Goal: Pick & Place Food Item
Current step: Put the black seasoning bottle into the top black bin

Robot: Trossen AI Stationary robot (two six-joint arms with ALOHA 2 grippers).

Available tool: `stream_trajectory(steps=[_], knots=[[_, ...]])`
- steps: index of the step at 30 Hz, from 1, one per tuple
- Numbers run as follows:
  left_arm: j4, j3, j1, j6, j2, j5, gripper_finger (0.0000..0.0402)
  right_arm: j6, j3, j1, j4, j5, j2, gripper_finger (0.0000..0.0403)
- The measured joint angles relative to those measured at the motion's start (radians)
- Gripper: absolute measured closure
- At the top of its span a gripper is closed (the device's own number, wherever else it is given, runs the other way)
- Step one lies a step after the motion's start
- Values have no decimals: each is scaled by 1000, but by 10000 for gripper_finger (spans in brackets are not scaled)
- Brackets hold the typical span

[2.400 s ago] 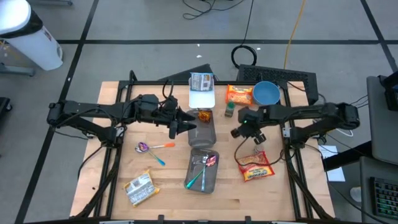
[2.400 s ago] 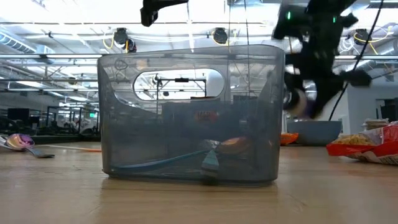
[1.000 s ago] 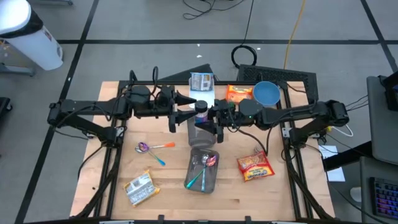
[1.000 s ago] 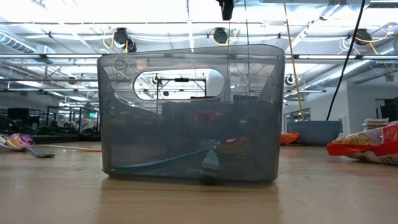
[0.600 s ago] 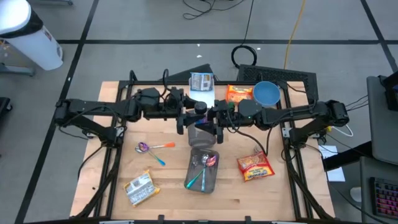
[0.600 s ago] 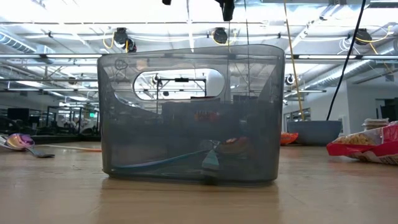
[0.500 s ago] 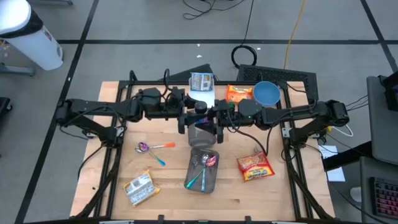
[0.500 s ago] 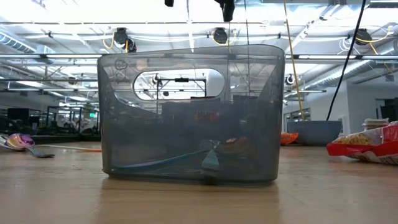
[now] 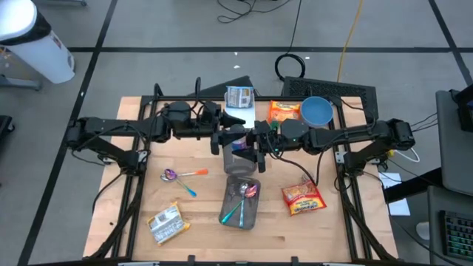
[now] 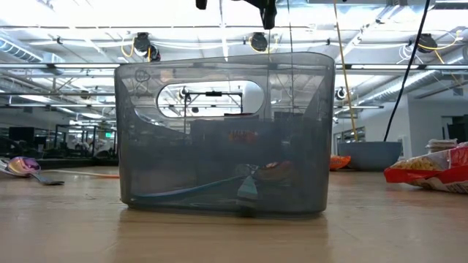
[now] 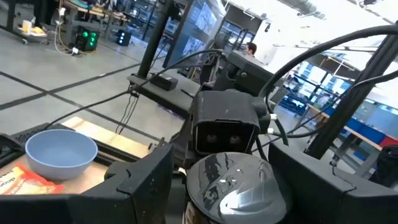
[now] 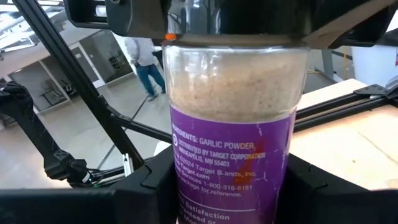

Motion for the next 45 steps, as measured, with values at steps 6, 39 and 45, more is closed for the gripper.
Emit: stream_trajectory(steps=[6, 39, 45], knots=[[-15, 0, 0, 0, 0, 8, 133, 0, 0, 0, 0, 0, 0, 232], [-36, 0, 5, 74, -1, 24, 193, 25, 0, -5, 0, 5, 0, 176], [-44, -1, 5, 100, 1, 25, 193, 116, 0, -44, -12, -119, 0, 118]])
